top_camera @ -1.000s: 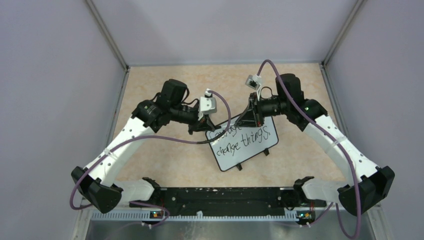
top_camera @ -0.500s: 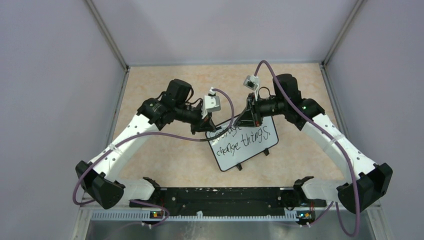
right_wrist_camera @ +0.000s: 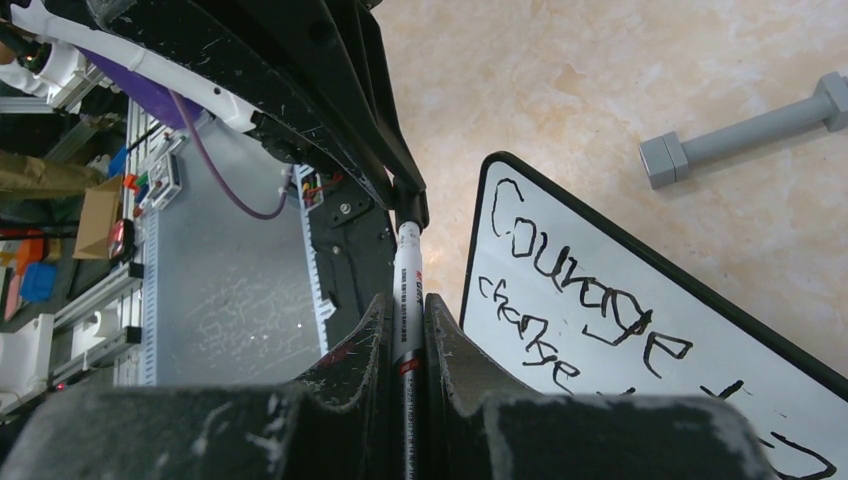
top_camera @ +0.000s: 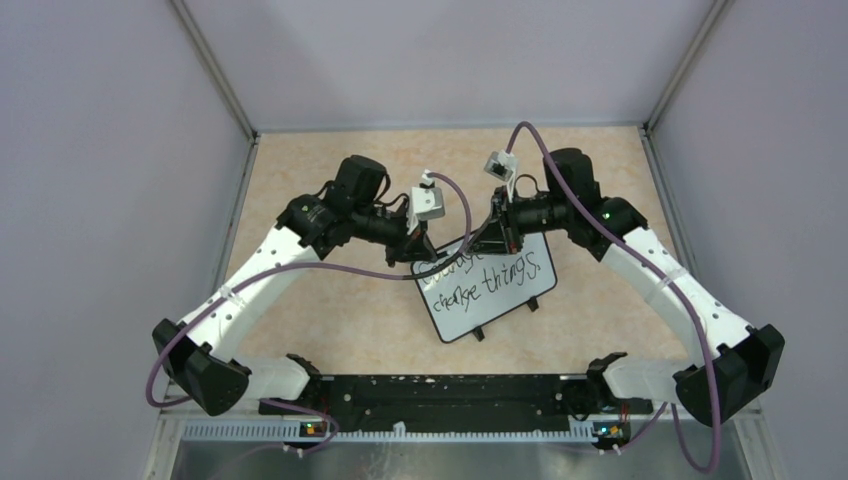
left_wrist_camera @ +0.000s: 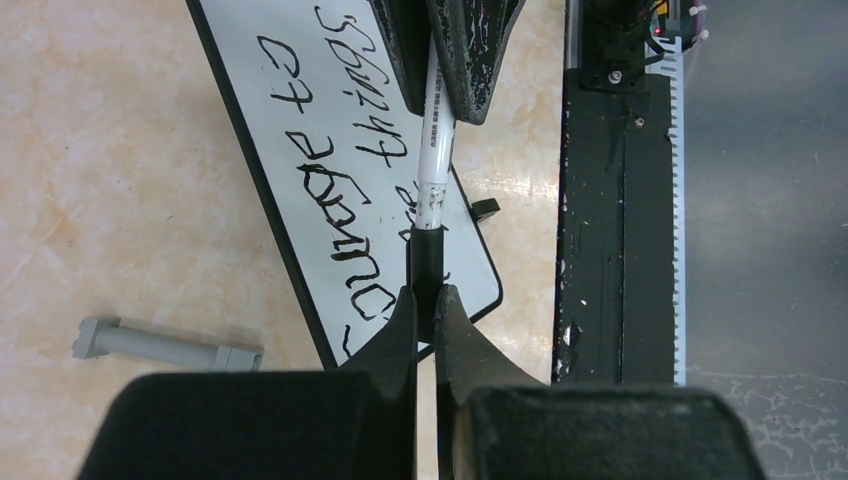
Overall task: Write a sentence on the whiteboard
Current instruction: Insert the whiteboard marker without the cap into the pen cap.
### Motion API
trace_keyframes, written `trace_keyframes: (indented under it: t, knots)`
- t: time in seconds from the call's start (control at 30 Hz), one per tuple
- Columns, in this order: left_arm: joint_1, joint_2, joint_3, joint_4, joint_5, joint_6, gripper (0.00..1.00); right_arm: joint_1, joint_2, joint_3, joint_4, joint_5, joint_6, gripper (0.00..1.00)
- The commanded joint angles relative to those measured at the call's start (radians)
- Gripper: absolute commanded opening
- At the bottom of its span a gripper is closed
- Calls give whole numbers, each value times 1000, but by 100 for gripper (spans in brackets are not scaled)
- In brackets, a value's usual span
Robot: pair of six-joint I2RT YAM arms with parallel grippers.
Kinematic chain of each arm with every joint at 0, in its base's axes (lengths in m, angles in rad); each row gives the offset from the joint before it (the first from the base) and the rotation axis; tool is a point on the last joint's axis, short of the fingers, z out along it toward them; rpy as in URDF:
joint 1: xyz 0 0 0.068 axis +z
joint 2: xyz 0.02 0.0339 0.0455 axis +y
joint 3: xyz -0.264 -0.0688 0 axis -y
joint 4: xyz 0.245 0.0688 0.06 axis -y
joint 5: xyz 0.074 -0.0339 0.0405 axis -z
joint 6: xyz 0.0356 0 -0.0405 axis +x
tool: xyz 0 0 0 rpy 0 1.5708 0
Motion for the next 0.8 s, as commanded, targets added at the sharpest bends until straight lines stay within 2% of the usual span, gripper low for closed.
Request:
trace_keyframes:
  t: [0.0, 0.77]
  knots:
    - [-8, -38, 57, 63, 20, 24, 0, 20, -11, 29, 19, -6, -23, 0]
    - [-75, 131, 250, 149, 156, -68, 0, 41, 37, -10, 111, -45, 36, 0]
